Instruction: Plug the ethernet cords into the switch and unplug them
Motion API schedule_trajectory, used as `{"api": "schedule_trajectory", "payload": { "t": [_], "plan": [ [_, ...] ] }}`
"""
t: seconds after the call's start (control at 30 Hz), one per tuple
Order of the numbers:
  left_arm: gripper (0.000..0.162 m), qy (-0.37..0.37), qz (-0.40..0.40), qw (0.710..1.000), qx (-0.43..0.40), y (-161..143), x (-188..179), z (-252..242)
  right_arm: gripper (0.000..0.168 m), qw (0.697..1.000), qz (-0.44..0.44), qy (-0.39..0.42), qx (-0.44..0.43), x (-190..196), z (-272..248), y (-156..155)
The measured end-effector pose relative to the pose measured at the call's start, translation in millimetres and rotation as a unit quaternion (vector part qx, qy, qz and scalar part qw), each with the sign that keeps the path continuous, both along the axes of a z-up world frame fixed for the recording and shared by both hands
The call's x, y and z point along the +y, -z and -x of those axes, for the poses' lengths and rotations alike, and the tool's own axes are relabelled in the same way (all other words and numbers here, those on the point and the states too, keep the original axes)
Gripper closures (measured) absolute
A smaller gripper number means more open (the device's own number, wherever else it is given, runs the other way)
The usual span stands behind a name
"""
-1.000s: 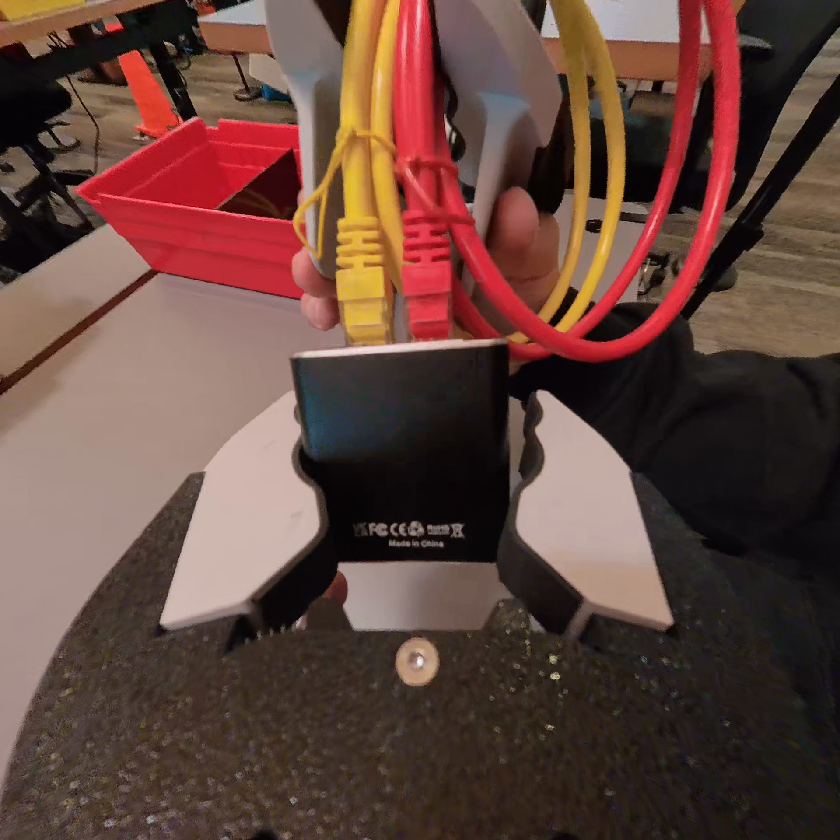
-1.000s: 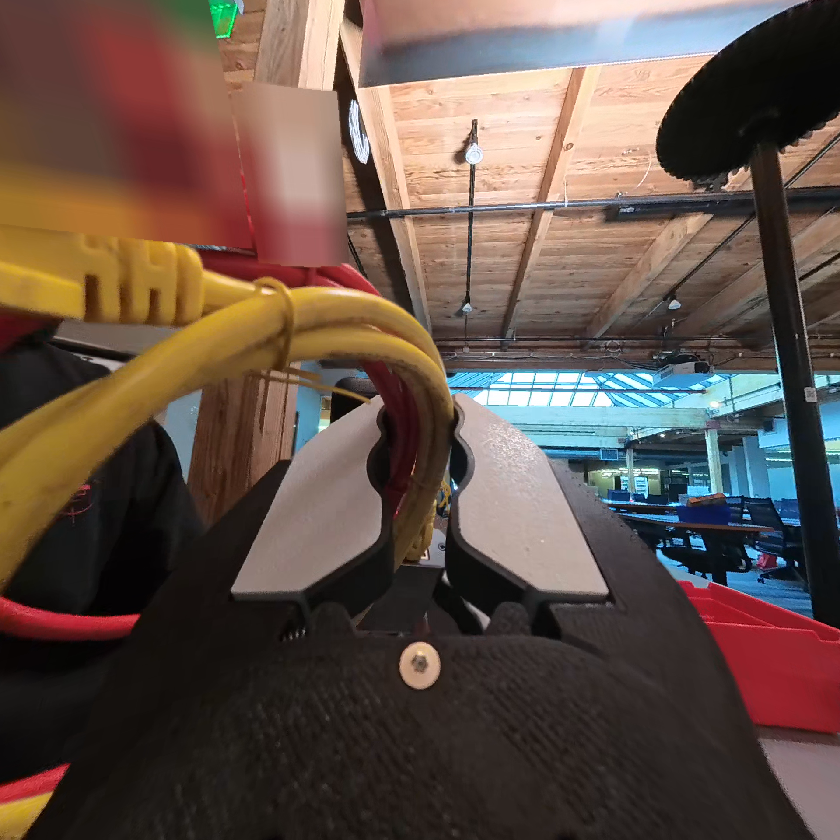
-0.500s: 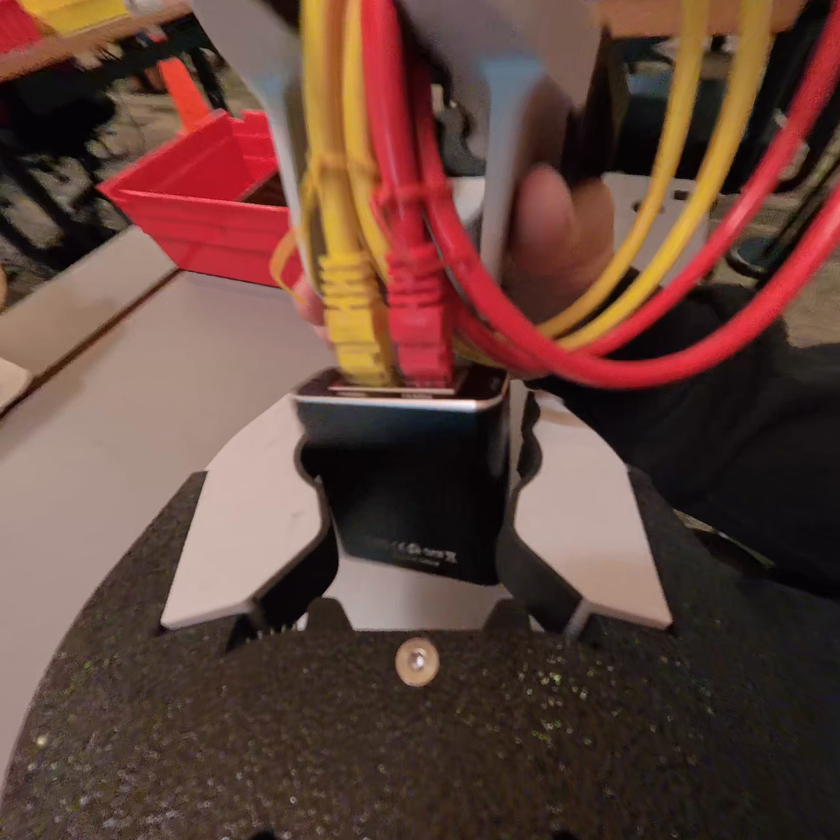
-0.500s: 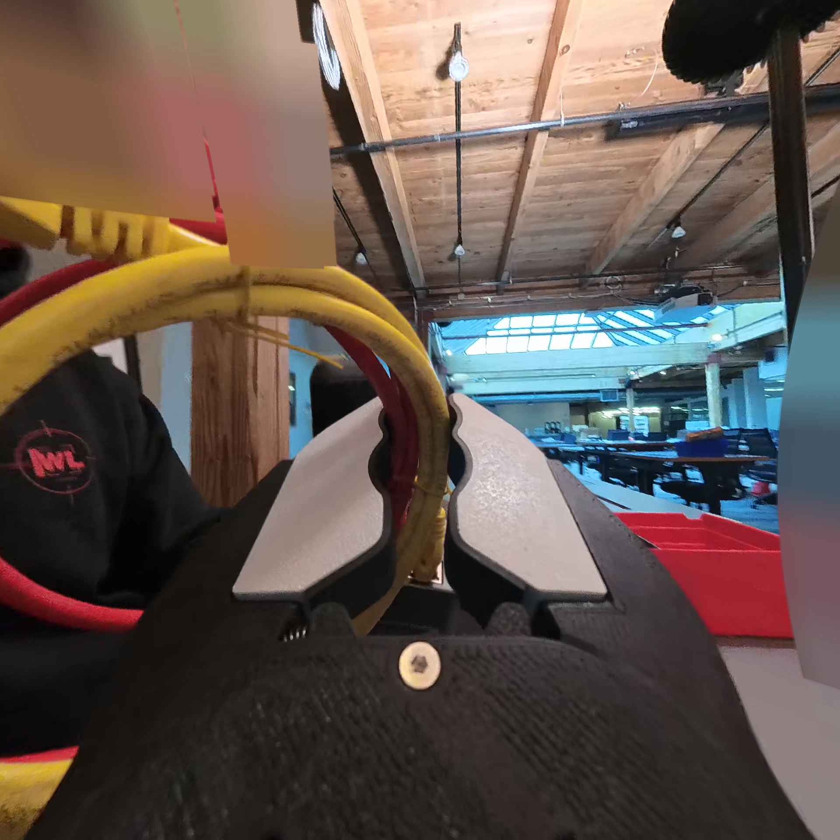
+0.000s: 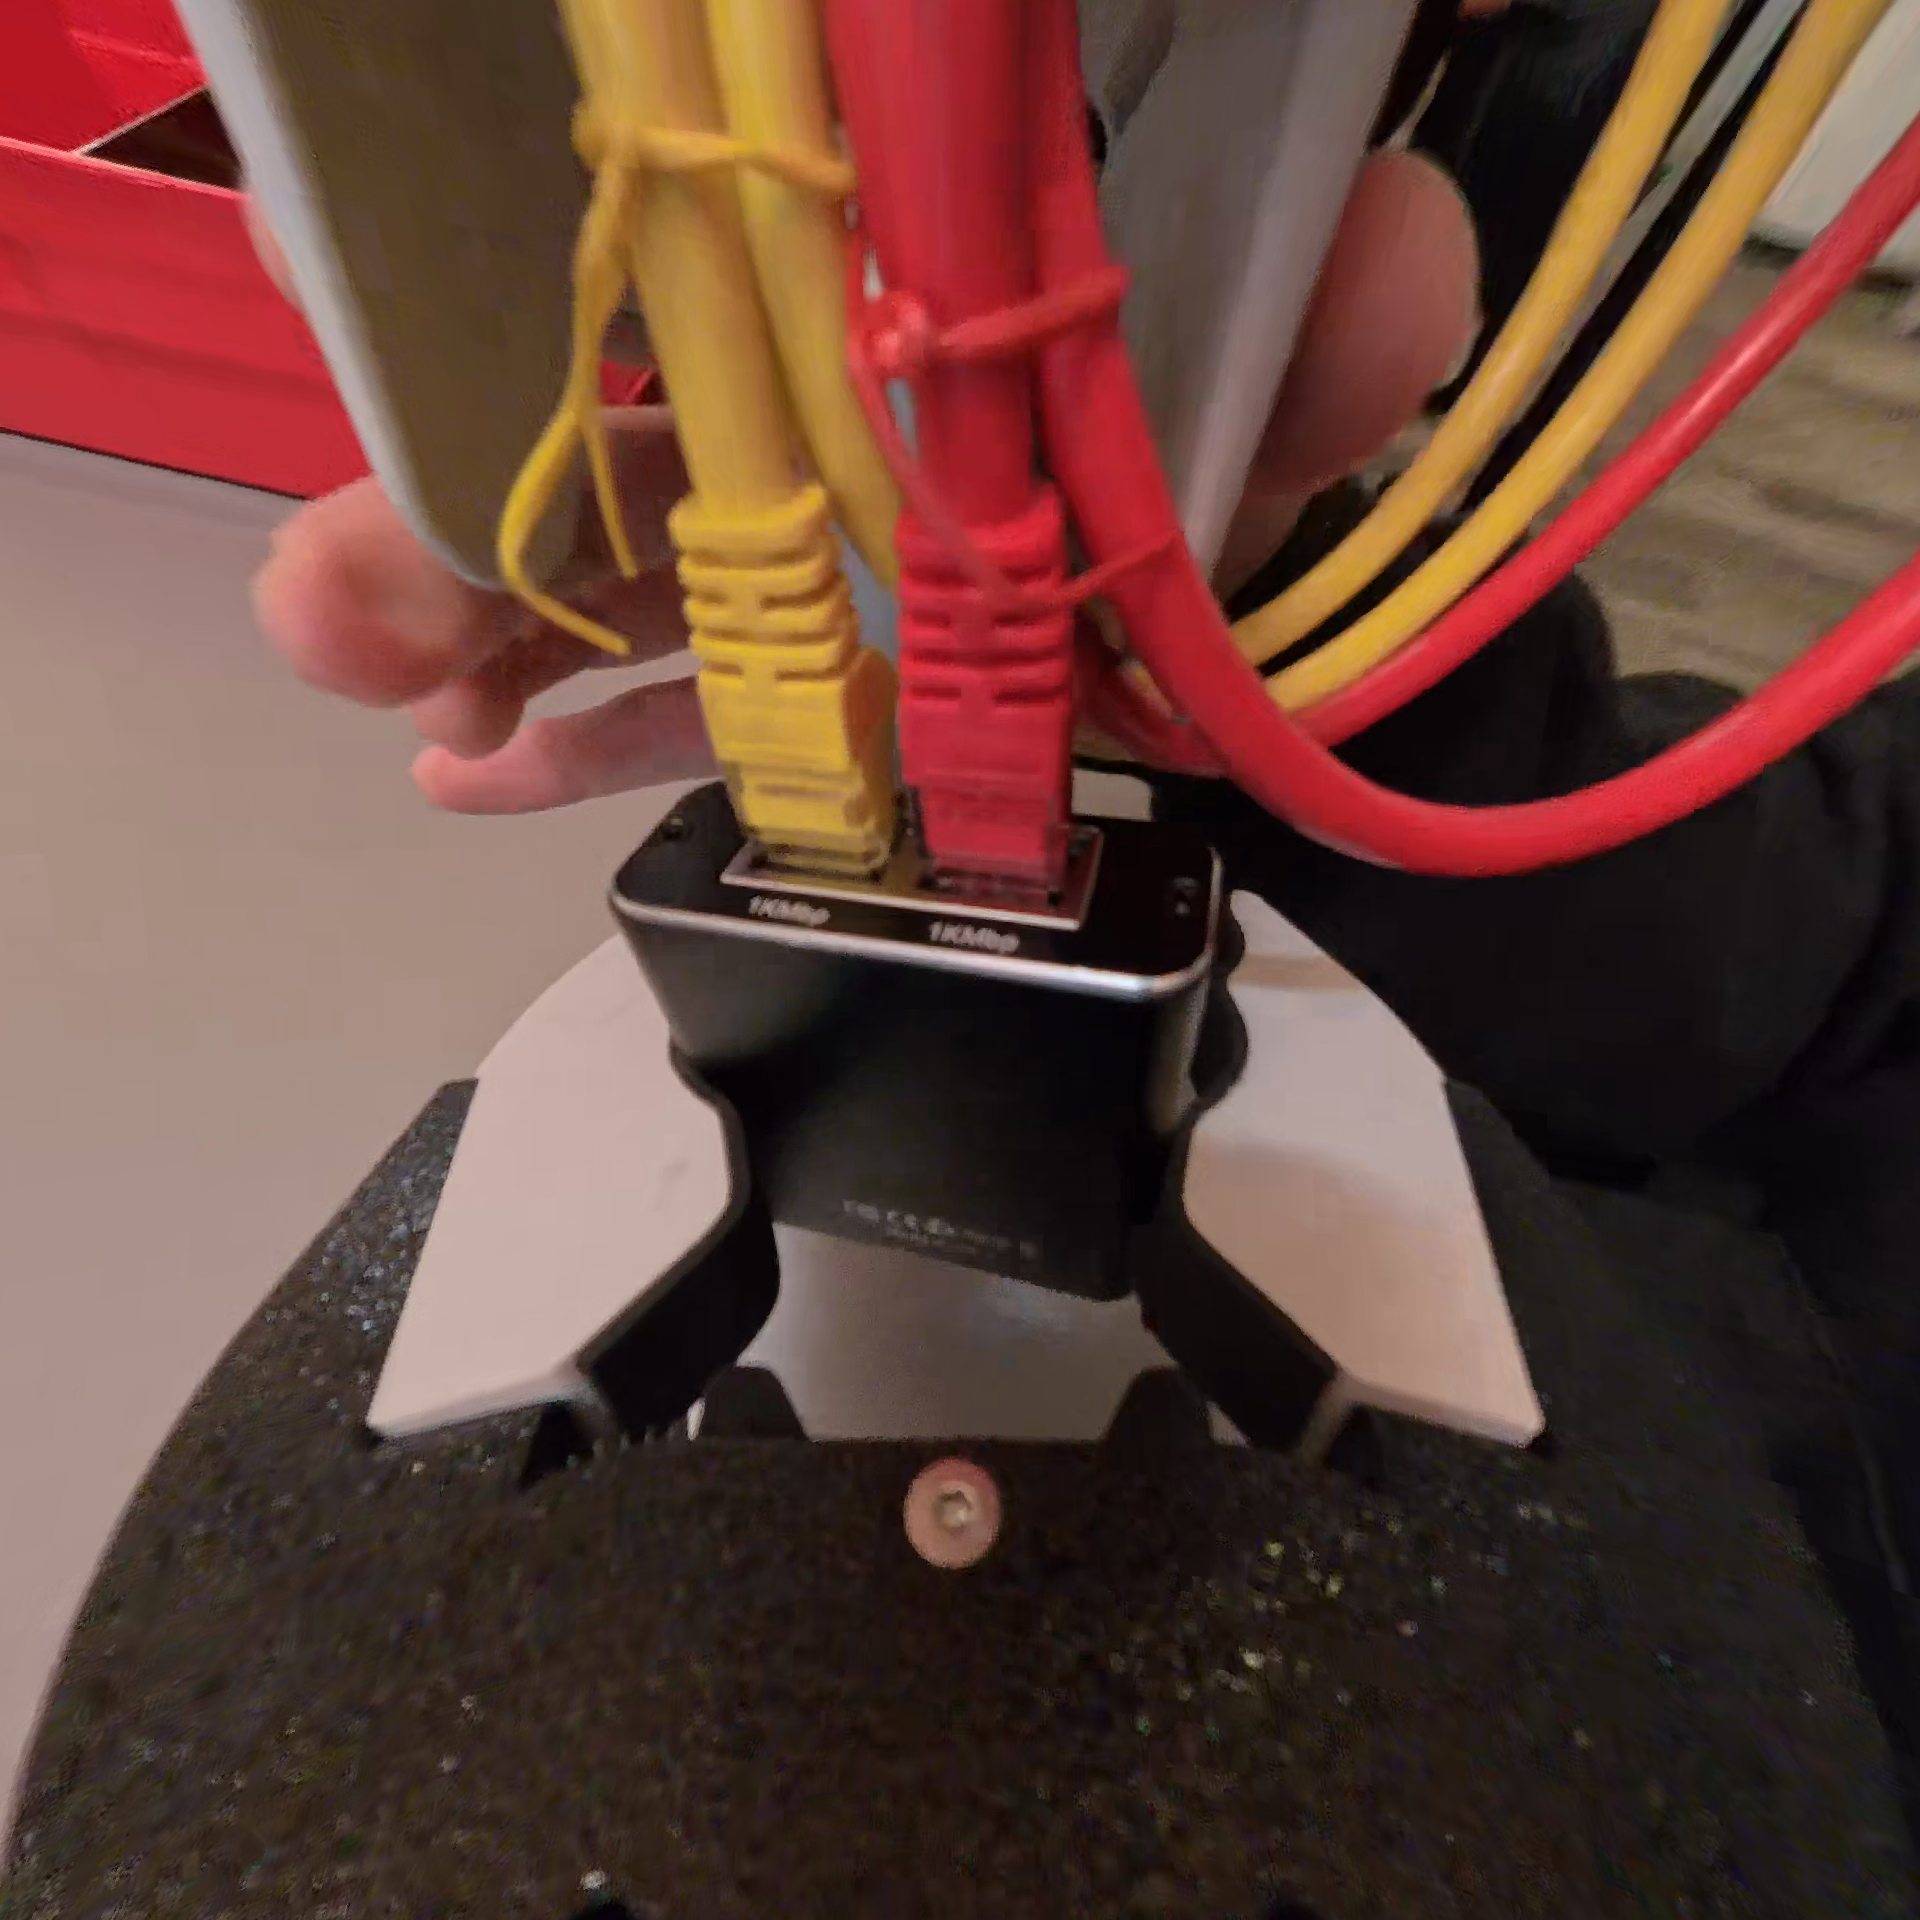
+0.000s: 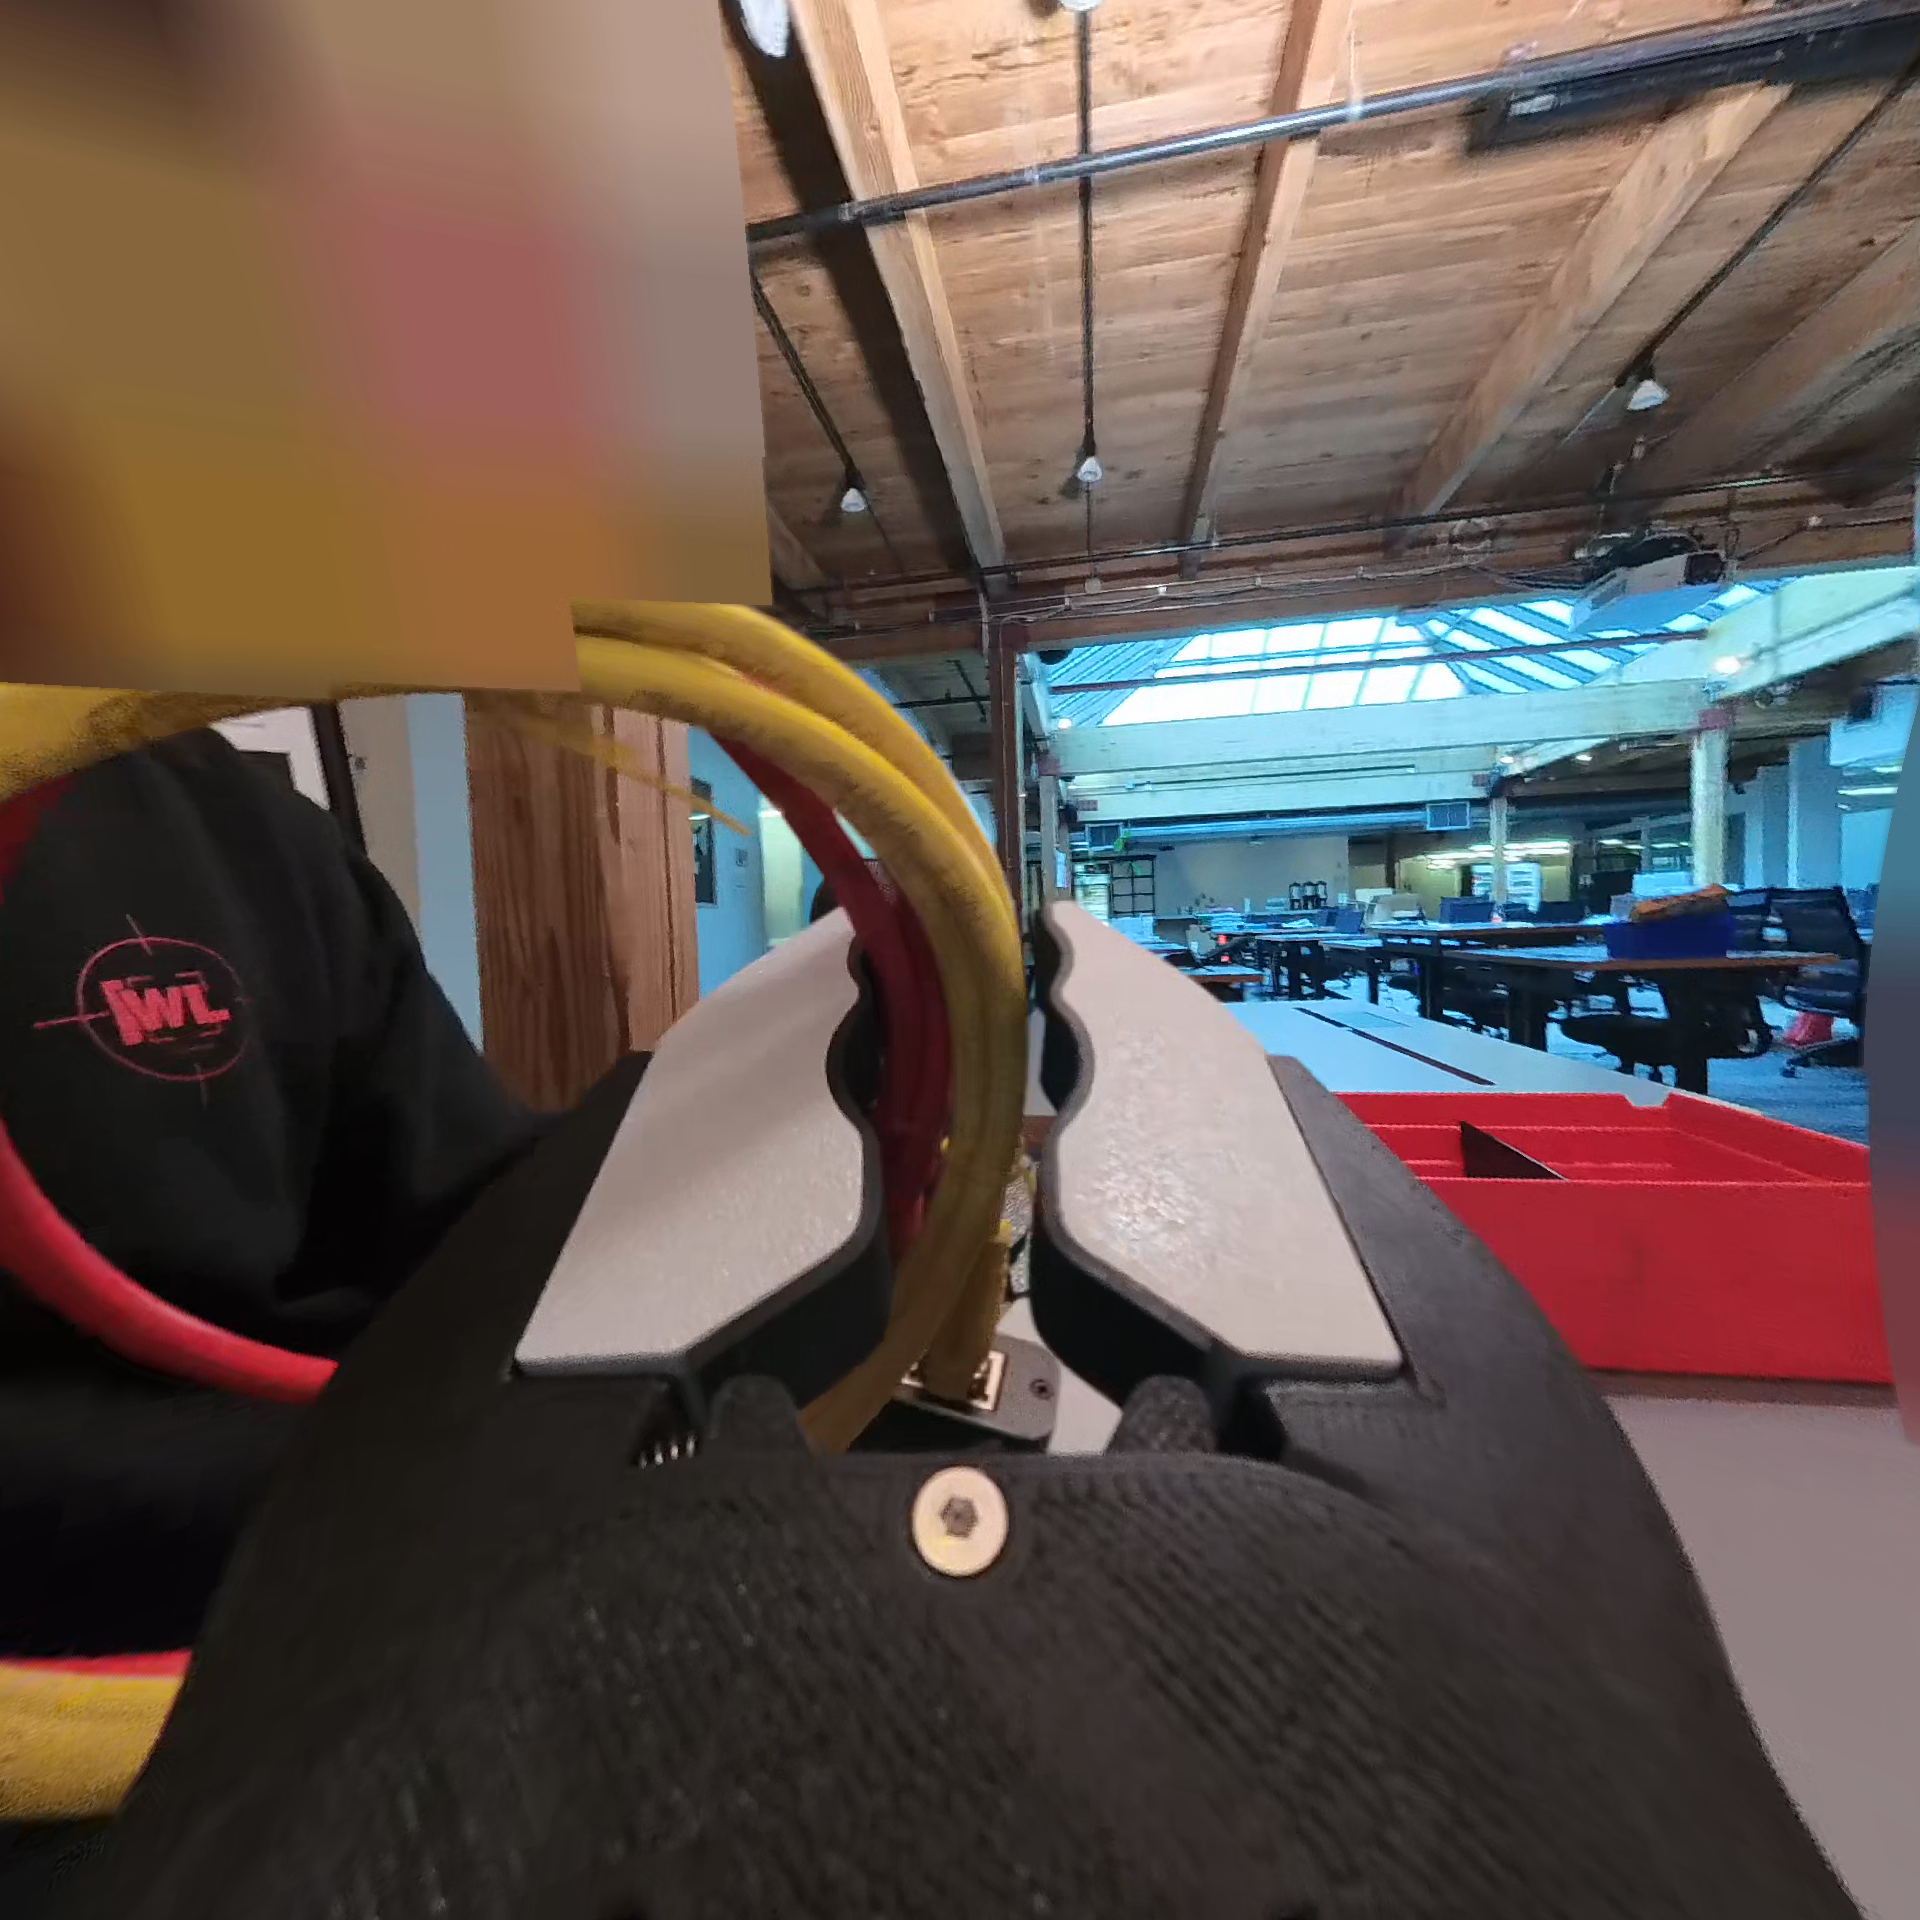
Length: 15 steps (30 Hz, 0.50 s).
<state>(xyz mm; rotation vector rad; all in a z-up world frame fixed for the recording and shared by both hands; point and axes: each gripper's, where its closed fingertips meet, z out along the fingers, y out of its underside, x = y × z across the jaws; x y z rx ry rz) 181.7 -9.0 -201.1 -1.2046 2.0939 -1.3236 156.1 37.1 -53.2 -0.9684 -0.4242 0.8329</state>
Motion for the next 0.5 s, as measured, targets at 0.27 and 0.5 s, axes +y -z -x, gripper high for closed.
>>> {"api": "schedule_trajectory", "payload": {
  "t": [0.27,0.5],
  "plan": [
    [0.078,0.022,0.28,0.96,-0.003,-24,-1,6,0.092,0.985,0.109,0.129,0.045,20,-52,22],
    [0.079,-0.04,0.21,0.977,-0.009,-10,14,-5,0.119,0.982,0.138,0.129,0.03,19,-57,34]
  ]
}}
